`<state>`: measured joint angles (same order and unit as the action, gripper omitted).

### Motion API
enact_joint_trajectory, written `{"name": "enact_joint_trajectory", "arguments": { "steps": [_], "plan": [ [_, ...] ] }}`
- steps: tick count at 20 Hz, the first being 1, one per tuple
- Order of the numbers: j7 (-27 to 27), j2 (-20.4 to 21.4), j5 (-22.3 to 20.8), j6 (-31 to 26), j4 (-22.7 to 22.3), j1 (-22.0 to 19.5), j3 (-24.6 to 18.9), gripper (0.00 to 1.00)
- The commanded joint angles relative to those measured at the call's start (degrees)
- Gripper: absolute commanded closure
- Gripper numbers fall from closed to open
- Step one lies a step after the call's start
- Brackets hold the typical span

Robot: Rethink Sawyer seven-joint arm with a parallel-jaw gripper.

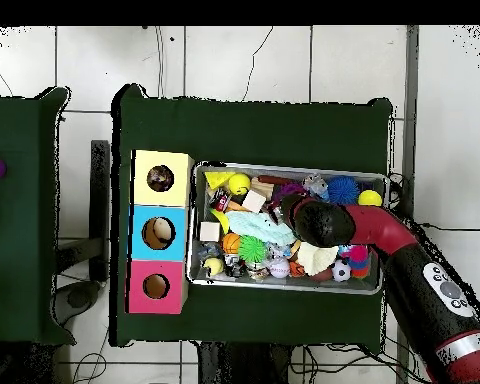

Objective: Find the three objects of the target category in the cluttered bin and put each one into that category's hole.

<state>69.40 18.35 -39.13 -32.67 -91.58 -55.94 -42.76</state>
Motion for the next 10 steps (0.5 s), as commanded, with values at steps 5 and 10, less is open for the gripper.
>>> {"name": "enact_joint_trajectory", "arguments": {
  "steps": [5, 10],
  "plan": [
    [-1.5, -8.1, -15.7, 18.0, -0.9, 3.6, 5.7, 1.00],
    [7.7, -5.5, -17.5, 29.4, -1.2, 8.3, 12.0, 1.00]
  ]
}}
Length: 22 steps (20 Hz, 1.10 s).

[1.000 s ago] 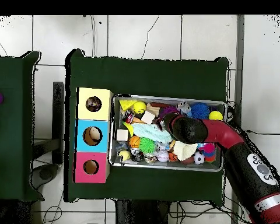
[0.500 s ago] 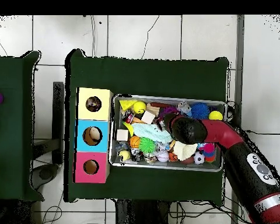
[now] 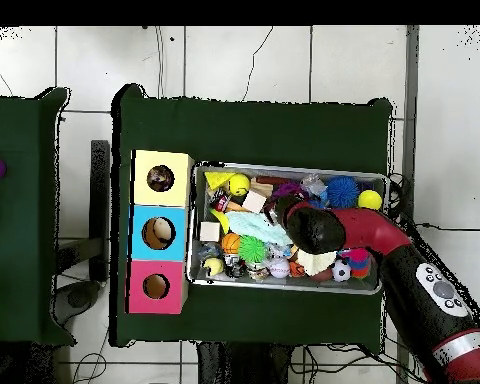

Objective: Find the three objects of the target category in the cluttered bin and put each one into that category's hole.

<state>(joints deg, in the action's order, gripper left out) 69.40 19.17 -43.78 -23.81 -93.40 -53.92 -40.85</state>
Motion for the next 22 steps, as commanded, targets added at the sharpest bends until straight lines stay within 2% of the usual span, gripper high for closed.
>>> {"name": "enact_joint_trajectory", "arguments": {
  "steps": [1, 3, 6, 12, 16, 22],
  "plan": [
    [10.3, -5.5, -12.5, 23.7, 0.9, 8.6, 13.0, 1.00],
    [12.0, -4.5, -11.6, 25.2, 1.1, 11.5, 16.1, 1.00],
    [9.7, -5.0, -9.3, 22.8, 0.4, 10.2, 15.0, 1.00],
    [7.3, -4.8, -6.3, 21.6, -0.5, 9.4, 14.3, 1.00],
    [7.9, -1.6, -4.5, 20.8, -3.1, 8.9, 14.2, 1.00],
    [6.6, 5.3, -0.3, 15.9, -8.9, 5.8, 10.9, 1.00]
  ]
}}
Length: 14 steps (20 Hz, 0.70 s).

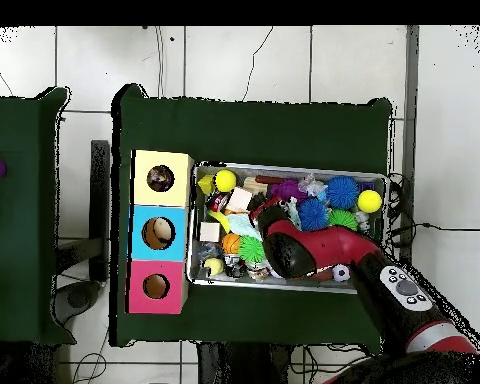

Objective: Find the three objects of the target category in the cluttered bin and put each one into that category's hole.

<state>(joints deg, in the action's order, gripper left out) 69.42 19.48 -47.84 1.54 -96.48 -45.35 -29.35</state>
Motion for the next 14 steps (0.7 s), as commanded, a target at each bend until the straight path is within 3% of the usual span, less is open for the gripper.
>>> {"name": "enact_joint_trajectory", "arguments": {
  "steps": [1, 9, 14],
  "plan": [
    [6.0, 5.3, 4.3, -10.0, -6.3, -3.5, -1.2, 1.00],
    [4.3, 9.1, 7.6, -13.1, -9.5, -6.4, -3.6, 1.00],
    [4.3, 8.7, 8.1, -13.1, -9.3, -6.2, -3.5, 1.00]
  ]
}}
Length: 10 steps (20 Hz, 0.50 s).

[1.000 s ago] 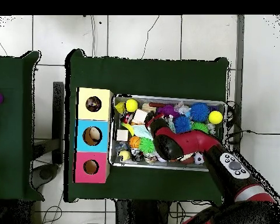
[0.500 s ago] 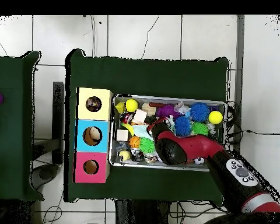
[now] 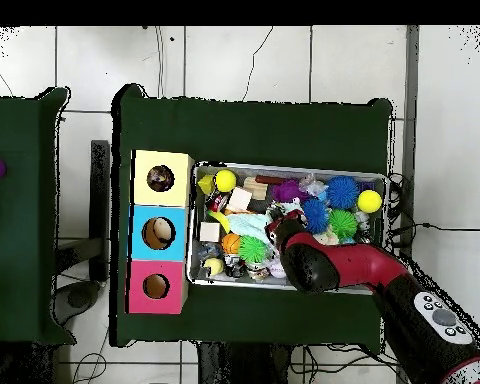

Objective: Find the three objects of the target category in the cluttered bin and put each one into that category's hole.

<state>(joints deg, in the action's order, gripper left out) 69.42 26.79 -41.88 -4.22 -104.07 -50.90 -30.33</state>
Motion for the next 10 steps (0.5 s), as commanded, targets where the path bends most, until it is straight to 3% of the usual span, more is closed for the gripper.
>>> {"name": "enact_joint_trajectory", "arguments": {
  "steps": [1, 10],
  "plan": [
    [4.1, 1.1, 2.1, -7.2, -1.5, -0.6, -2.5, 1.00],
    [5.8, 2.4, 3.4, -6.0, -2.8, 0.1, -1.5, 1.00]
  ]
}}
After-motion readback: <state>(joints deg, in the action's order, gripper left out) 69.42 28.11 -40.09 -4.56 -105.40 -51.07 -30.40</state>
